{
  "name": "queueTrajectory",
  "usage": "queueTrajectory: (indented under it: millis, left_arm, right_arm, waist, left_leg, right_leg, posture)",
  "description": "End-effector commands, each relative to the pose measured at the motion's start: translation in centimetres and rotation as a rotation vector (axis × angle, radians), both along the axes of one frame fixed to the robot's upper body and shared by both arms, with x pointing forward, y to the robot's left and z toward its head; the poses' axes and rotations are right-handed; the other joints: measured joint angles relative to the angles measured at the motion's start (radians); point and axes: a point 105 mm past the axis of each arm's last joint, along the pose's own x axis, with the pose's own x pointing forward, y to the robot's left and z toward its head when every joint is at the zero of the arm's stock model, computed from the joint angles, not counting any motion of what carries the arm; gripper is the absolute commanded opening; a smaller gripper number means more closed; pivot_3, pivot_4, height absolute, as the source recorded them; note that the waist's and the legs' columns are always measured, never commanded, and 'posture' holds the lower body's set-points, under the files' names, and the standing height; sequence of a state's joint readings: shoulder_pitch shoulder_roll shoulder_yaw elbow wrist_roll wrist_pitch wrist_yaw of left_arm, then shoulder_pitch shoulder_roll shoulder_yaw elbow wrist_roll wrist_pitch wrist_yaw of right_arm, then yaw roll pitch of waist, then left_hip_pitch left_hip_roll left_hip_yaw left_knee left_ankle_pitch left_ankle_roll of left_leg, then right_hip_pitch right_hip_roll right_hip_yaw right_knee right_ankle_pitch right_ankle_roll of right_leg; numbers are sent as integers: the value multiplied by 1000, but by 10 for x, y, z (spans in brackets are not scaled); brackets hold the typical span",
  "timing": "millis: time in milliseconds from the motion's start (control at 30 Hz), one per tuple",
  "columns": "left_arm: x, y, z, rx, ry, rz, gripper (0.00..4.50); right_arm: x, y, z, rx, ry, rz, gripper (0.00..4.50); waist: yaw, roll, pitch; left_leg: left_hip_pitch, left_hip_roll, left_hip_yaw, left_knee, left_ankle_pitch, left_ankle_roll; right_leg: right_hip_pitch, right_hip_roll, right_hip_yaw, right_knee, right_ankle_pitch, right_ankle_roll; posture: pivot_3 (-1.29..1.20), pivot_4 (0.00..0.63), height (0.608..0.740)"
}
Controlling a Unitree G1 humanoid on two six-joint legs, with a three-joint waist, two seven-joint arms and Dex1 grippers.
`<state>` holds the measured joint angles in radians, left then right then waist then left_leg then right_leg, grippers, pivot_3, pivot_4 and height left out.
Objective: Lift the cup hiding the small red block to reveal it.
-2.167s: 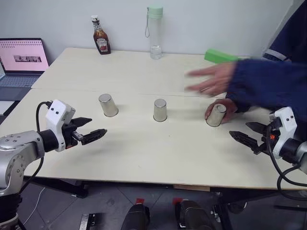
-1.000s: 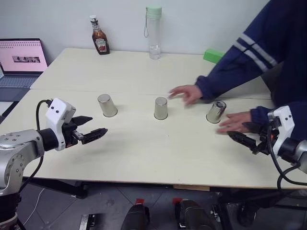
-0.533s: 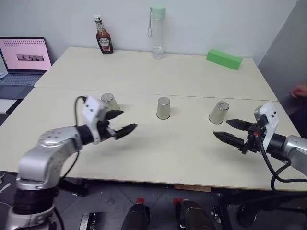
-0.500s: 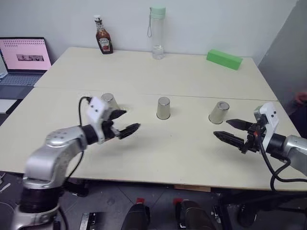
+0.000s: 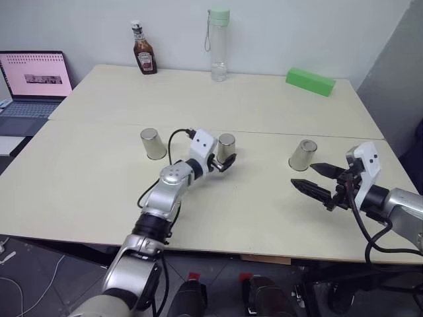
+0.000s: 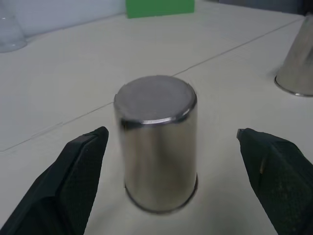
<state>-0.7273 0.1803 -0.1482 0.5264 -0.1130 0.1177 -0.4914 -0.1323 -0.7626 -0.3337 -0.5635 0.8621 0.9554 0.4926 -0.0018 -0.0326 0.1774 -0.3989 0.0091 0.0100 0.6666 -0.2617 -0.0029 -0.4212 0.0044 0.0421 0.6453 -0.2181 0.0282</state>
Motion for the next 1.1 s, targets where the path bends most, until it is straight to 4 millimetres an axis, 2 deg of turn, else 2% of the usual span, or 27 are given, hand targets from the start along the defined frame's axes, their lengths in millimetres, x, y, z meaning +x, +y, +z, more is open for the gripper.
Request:
queueTrajectory:
  millis: [33, 167, 267, 400, 467, 600, 733, 800, 867, 933, 1000, 1100]
  left_arm:
    - [13, -1, 6, 6, -47, 29, 4500]
    - [24, 3, 3, 1, -39, 68, 4500]
    - [26, 1, 4, -38, -31, 57, 4043]
    - [27, 0, 7, -78, -26, 44, 3086]
    - [27, -2, 9, -90, -28, 32, 2784]
    - [27, -5, 19, -99, -55, 17, 2736]
    - [33, 24, 52, -118, -120, 98, 2736]
    - [32, 45, 56, -84, -134, 159, 2736]
    - [30, 65, 52, -50, -127, 221, 2736]
    - [25, 82, 39, -33, -89, 273, 2736]
    - [20, 88, 26, -30, -50, 285, 2736]
    - [15, 85, 9, -40, 2, 269, 2736]
  right_arm:
    - [-5, 3, 12, 4, -48, 0, 4467]
    - [-6, 0, 12, -1, -53, -22, 4467]
    - [-7, 0, 12, -1, -56, -30, 4500]
    - [-6, 0, 15, 6, -66, -35, 4500]
    - [-5, 0, 16, 8, -69, -37, 4500]
    - [-3, 1, 16, 12, -71, -33, 4500]
    - [-3, 3, 16, 18, -74, -28, 4500]
    - [-2, 4, 15, 23, -68, -25, 4500]
    - [-3, 5, 13, 26, -63, -20, 4500]
    - [-2, 7, 13, 35, -62, -12, 4500]
    - [-1, 9, 13, 36, -60, -5, 4500]
    - [2, 11, 13, 34, -60, 6, 4500]
  waist:
    - [-1, 0, 0]
    - [-2, 0, 0]
    - [-1, 0, 0]
    - [0, 0, 0]
    - [-1, 0, 0]
    - [-1, 0, 0]
    - [-5, 0, 0]
    - [-8, 0, 0]
    - [-12, 0, 0]
    - [-15, 1, -1]
    - [-14, 1, -1]
    - [-7, 1, -1]
  left_leg:
    - [0, 0, 0, 0, 0, 0]
    - [0, 1, 0, 0, 0, 0]
    - [0, 1, 0, 0, 0, 0]
    - [0, 0, 0, 0, 0, 0]
    - [0, 0, 0, 0, 0, 0]
    - [0, 1, -1, 0, 0, 0]
    - [0, 1, 0, 0, 0, 0]
    - [0, 2, 0, 0, 0, 0]
    - [1, 3, 0, -1, 0, 0]
    - [1, 3, 0, -2, 0, 0]
    - [1, 3, 0, -2, 0, 0]
    - [0, 2, -1, 0, 0, 0]
  right_leg:
    - [0, 0, 0, 0, 0, 0]
    - [0, 1, 0, 0, 0, 0]
    - [0, 1, 0, 0, 0, 0]
    - [0, 1, 0, 0, 0, 0]
    - [0, 1, 0, 0, 0, 0]
    - [0, 1, -1, 0, 0, 0]
    - [-1, 1, 0, 0, 0, 0]
    - [-1, 2, 0, 1, 0, 0]
    - [-1, 2, 0, 1, 0, 0]
    - [-1, 2, 0, 1, 0, 0]
    - [0, 2, 0, 1, 0, 0]
    - [0, 1, 0, 1, 0, 0]
  posture:
    - [0, 150, 740]
    - [0, 150, 740]
    - [0, 150, 740]
    - [0, 150, 740]
    - [0, 150, 740]
    - [0, 150, 740]
    - [0, 150, 740]
    - [0, 150, 740]
    - [0, 150, 740]
    - [0, 150, 740]
    - [0, 150, 740]
    - [0, 150, 740]
